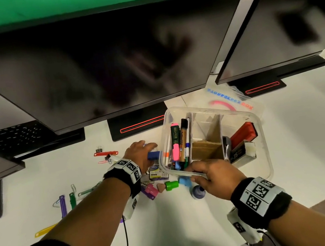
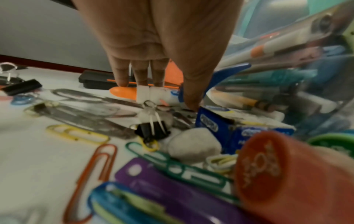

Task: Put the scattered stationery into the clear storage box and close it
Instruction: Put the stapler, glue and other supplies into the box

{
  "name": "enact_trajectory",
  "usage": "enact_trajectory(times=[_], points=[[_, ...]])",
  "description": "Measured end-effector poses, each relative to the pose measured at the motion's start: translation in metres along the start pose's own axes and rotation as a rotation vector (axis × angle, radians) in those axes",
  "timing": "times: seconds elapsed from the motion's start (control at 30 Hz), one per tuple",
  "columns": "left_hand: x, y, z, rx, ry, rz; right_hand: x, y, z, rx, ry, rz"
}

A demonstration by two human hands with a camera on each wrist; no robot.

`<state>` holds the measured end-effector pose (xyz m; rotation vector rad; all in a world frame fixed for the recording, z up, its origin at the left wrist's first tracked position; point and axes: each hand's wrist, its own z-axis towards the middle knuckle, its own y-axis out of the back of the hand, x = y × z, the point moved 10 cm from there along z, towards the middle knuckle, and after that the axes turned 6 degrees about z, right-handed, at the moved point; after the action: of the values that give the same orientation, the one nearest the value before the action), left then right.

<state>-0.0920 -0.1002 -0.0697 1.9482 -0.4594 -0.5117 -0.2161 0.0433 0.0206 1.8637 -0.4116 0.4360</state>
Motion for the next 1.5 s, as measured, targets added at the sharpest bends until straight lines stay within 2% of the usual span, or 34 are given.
enact_trajectory(times=[0.1,0.27,0.5,0.57,0.7,0.83,1.03,1.17,1.3,1.5], points=[[-0.008,0.003,0.005,-0.045,-0.037,0.003,0.000,-0.001,0.000,0.004,0.011,0.002],[0.015,0.007,0.000,-0.035,0.105,-0.028,0.002,0.000,0.001,0.001,0.022,0.008],[0.051,0.004,-0.008,0.005,0.192,-0.078,0.002,-0.001,0.001,-0.015,0.029,0.033],[0.050,0.017,-0.012,-0.032,0.202,-0.076,0.002,-0.001,0.002,-0.016,0.024,0.036],[0.046,0.072,-0.028,-0.197,0.208,-0.135,-0.002,-0.001,0.000,0.005,-0.022,0.122],[0.025,0.131,-0.058,-0.332,0.121,-0.195,0.004,0.010,0.001,-0.014,-0.030,0.209],[-0.038,0.182,-0.107,-0.413,-0.082,-0.347,0.022,0.051,0.004,-0.272,0.001,0.403],[-0.080,0.182,-0.117,-0.386,-0.218,-0.440,0.035,0.067,0.005,-0.336,0.059,0.559],[-0.107,0.178,-0.116,-0.372,-0.272,-0.460,0.026,0.073,0.002,-0.396,0.078,0.789],[-0.123,0.167,-0.107,-0.380,-0.295,-0.503,0.006,0.072,-0.008,-0.438,0.012,0.781]])
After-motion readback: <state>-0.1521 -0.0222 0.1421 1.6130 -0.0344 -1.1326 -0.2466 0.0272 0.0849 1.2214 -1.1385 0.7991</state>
